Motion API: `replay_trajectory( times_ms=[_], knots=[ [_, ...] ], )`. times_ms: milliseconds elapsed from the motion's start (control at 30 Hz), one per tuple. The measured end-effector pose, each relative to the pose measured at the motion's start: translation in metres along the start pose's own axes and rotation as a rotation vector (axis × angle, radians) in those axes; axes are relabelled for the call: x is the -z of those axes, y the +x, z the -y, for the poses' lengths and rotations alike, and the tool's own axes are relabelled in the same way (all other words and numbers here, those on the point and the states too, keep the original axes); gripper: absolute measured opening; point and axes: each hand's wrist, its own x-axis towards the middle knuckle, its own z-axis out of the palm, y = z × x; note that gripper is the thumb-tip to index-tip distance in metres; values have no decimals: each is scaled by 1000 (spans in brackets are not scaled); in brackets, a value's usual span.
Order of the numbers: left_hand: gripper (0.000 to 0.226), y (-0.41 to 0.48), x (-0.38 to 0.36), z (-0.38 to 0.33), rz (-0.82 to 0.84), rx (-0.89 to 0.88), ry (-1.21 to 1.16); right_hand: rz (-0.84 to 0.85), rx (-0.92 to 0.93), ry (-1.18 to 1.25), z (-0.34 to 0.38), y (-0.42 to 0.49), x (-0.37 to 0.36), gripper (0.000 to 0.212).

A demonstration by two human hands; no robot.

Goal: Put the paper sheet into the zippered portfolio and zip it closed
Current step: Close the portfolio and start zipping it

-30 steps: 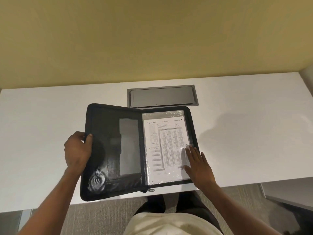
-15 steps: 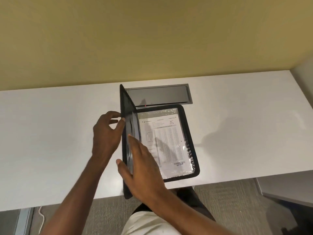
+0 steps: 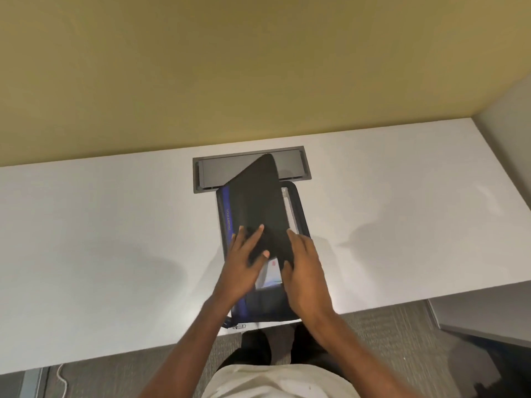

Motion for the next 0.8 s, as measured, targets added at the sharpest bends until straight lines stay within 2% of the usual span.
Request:
replay_trajectory(
  times_ms=[200, 400, 533, 667, 800],
  knots=[
    [78, -8, -39, 46, 71, -15, 415, -8, -146, 24, -71, 15, -6, 63],
    [78, -19, -69, 57, 100, 49, 606, 35, -217, 7, -107, 25, -24, 59],
    [75, -19, -81, 56, 128, 63, 763, 115, -262, -31, -122, 23, -34, 64],
    [73, -19, -84, 61, 142, 79, 783, 169, -219, -115, -137, 16, -45, 74],
    [72, -20, -83, 66, 148, 45, 754, 213, -128, -299, -148, 12, -54, 86]
  ],
)
